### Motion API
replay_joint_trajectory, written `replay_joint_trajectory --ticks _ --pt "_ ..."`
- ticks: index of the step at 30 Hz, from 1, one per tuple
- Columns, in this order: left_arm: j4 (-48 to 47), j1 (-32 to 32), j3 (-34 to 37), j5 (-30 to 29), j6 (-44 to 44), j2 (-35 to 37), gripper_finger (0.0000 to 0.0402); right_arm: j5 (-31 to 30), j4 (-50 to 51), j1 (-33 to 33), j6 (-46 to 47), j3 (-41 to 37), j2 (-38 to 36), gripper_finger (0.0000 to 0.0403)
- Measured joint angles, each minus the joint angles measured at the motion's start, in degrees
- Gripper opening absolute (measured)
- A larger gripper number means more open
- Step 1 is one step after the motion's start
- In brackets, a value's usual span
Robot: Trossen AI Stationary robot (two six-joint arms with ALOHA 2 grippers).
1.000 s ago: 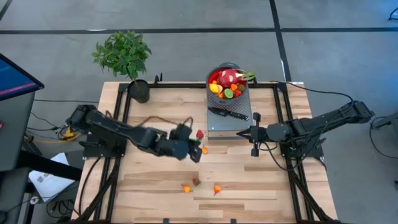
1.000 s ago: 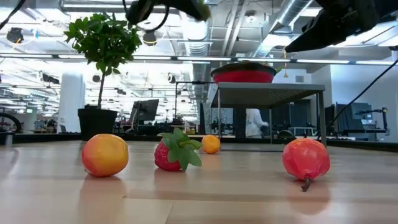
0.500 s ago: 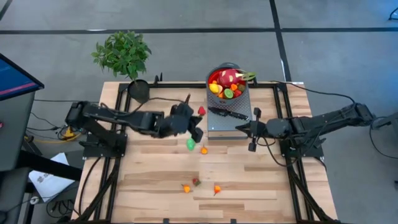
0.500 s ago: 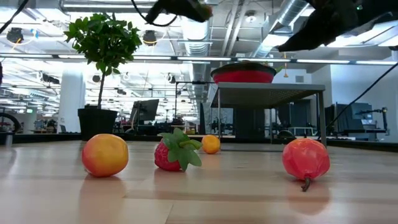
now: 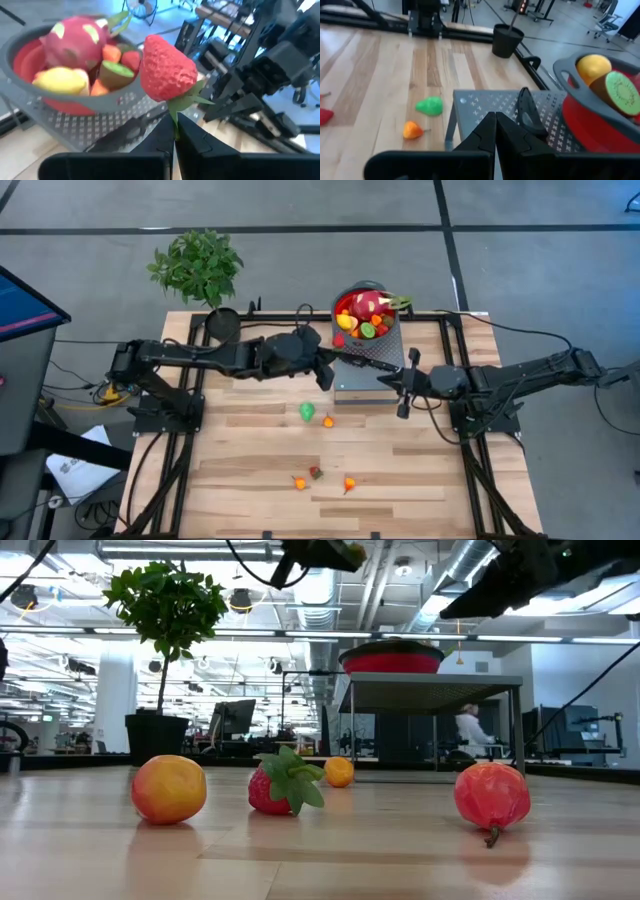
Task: Pick & Place Fruit
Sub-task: Put the strawberry into the red colander on the shelf
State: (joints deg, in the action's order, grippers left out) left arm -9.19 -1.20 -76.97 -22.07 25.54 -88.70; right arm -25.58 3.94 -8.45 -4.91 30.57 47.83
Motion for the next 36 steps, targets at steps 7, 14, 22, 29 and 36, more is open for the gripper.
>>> replay_joint_trajectory --ticks 7,14,22,29,36 --pt "3.52 -2.89 -0.04 0.00 -2.69 -0.38 0.0002 0.02 -3.74 -1.25 -0.01 0.00 0.00 0.0000" --pt "5.93 -9.30 -0.08 6.06 -2.92 -1.25 0.0002 0.02 -3.81 -2.08 0.91 0.00 0.00 0.0000" --pt "15.80 -14.57 -0.04 17.76 -5.56 -6.87 0.0002 0.02 -3.95 -2.05 2.38 0.00 0.00 0.0000" --pt "17.81 -15.71 -0.02 18.23 -6.05 -10.40 0.0002 -0.07 -3.98 -0.04 1.97 0.00 0.15 0.0000" --pt "28.11 -15.95 -0.02 18.50 -13.43 -14.55 0.0002 -0.22 -4.02 2.47 1.95 0.00 0.15 0.0000"
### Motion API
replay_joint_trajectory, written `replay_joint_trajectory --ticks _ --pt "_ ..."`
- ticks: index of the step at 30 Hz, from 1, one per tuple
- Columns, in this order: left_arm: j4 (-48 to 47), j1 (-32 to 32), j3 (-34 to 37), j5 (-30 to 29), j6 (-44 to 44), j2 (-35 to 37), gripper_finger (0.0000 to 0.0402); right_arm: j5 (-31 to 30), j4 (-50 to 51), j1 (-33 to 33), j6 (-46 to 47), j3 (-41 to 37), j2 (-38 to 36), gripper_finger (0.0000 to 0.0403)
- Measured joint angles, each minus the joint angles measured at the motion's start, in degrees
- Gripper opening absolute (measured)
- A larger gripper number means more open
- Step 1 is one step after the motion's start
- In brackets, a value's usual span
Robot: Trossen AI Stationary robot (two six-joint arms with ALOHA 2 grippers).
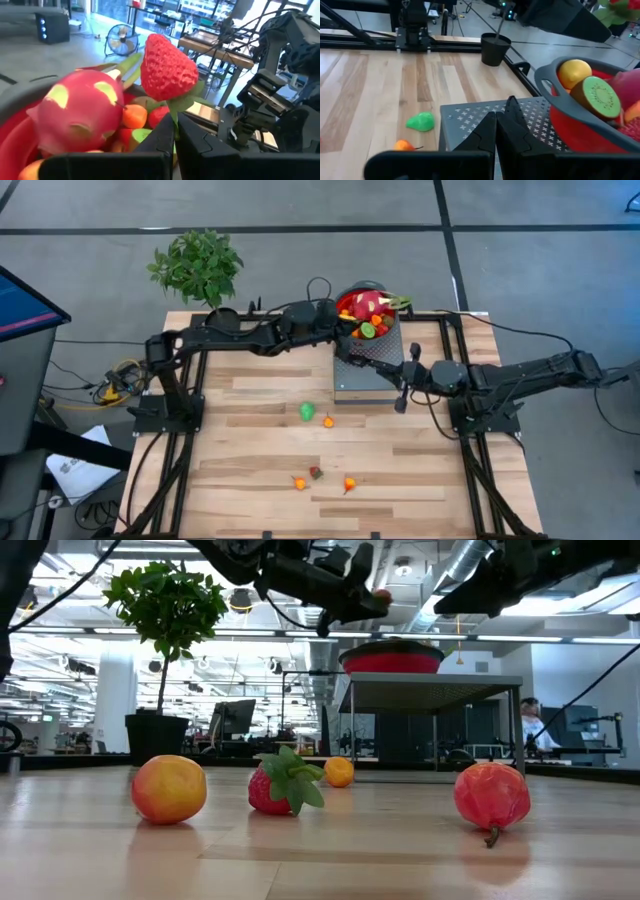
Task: Pick & Place Fruit
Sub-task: Put the strawberry into the red colander on the shelf
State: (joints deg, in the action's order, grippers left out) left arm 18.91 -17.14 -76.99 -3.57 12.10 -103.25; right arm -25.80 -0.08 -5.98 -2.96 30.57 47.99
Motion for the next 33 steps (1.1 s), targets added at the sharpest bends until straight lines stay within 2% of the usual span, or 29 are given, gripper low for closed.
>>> replay_joint_trajectory --ticks 20,27,30,33 --pt "1.82 -3.22 0.00 0.66 1.42 -0.51 0.0002 0.02 0.07 0.46 -0.02 0.00 0.00 0.0000" --pt "1.69 -3.01 0.00 2.94 -0.64 -0.51 0.0002 0.23 0.15 0.45 -0.04 0.00 0.00 0.0000" --pt "1.66 -2.87 0.00 2.92 -0.75 -0.49 0.0015 0.28 0.17 0.43 -0.02 0.00 0.00 0.0000" --pt "1.64 -2.87 0.00 2.89 -0.72 -0.49 0.0046 0.28 0.17 0.43 -0.02 0.00 0.00 0.0000"
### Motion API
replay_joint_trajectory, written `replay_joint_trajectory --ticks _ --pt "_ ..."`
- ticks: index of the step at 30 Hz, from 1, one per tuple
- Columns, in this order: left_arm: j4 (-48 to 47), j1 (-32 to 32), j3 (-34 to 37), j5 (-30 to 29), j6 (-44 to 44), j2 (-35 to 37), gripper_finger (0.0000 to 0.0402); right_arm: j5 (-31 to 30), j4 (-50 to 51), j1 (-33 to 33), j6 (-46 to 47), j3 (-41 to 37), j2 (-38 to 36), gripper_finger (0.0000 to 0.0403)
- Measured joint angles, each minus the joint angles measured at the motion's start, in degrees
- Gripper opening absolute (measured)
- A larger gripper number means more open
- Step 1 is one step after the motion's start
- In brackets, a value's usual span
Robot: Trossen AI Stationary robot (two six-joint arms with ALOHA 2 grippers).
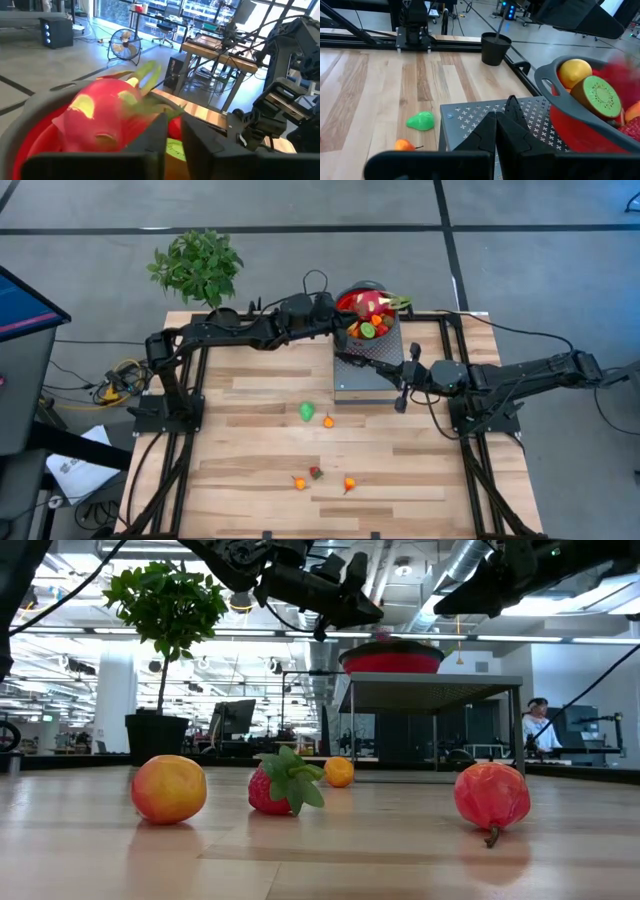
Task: Pick & Place Fruit
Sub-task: Put the strawberry into the red colander on the shelf, then put the green pear into the red colander on the shelf
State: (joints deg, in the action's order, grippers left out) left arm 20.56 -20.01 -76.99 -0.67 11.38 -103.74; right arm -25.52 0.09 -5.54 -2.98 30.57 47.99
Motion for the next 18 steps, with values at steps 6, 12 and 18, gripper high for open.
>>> replay_joint_trajectory --ticks 6,12,18 --pt "0.04 0.00 0.00 -3.41 1.03 0.00 0.0117 0.09 0.01 0.00 0.03 0.00 0.00 0.0000" --pt "0.34 0.63 0.00 -1.79 1.06 0.40 0.0125 0.13 0.01 -0.11 0.48 0.00 0.00 0.0000" --pt "-0.15 2.17 -0.04 1.39 0.98 1.94 0.0087 0.14 1.12 -0.94 0.48 0.00 0.00 0.0000"
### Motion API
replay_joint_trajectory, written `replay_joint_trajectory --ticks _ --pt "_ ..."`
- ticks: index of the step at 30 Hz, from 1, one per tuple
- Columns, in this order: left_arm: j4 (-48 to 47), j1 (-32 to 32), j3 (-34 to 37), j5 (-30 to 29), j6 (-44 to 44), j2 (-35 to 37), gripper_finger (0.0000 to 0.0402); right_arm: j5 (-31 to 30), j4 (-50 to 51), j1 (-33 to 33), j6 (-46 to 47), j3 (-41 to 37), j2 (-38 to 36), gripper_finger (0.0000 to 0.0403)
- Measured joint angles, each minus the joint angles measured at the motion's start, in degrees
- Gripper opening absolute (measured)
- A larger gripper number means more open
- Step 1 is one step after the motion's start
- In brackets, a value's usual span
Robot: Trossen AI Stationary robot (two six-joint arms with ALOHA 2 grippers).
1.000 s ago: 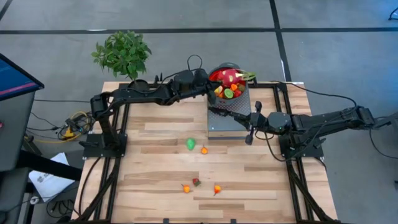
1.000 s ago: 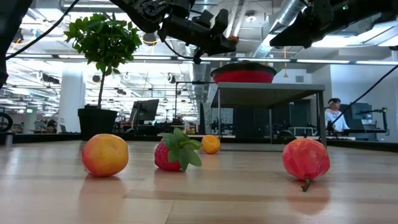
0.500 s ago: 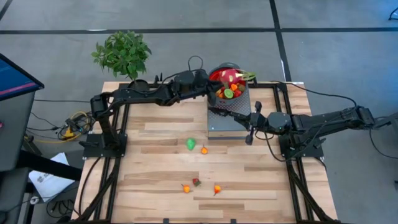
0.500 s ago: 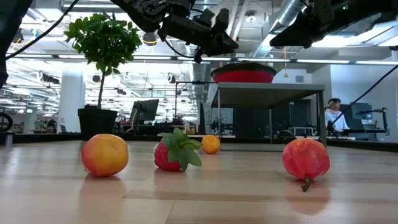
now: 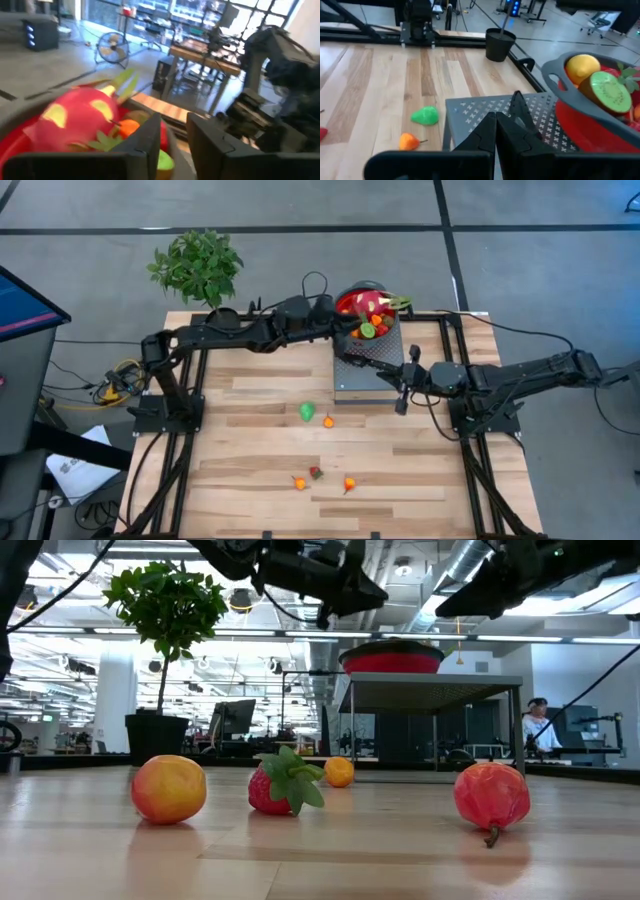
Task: Pick & Place Fruit
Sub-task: Put the green pear into the red colander on the shelf
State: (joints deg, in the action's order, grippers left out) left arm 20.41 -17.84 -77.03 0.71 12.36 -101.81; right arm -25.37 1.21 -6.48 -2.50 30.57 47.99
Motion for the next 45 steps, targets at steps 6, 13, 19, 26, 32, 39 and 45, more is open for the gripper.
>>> replay_joint_trajectory --ticks 6,13,19,26,32,39,45 --pt "-5.30 2.10 0.00 1.18 -3.26 4.14 0.0033 -0.01 -0.13 -2.17 -0.48 0.00 -0.67 0.0000" --pt "-5.57 3.98 0.02 1.15 -3.75 5.43 0.0004 -0.03 0.28 -2.56 -0.61 0.00 -0.90 0.0000" --pt "-5.62 5.72 0.04 1.03 -3.49 5.23 0.0008 -0.01 0.25 -2.58 -0.51 0.00 -0.90 0.0000" --pt "-9.58 9.30 0.07 1.07 -7.54 5.90 0.0003 -0.01 0.04 -2.58 2.37 0.00 -0.90 0.0000" --pt "-12.22 12.72 4.71 1.06 -7.69 9.47 0.0005 -0.01 -0.06 -2.58 3.96 0.00 -0.85 0.0000" --pt "3.18 15.58 20.79 0.77 -3.11 20.18 0.0003 -0.01 0.52 -2.96 2.50 0.00 -0.86 0.0000" --pt "11.21 18.30 33.26 0.65 -1.59 30.16 0.0003 -0.01 0.70 -2.87 1.92 0.00 -0.85 0.0000"
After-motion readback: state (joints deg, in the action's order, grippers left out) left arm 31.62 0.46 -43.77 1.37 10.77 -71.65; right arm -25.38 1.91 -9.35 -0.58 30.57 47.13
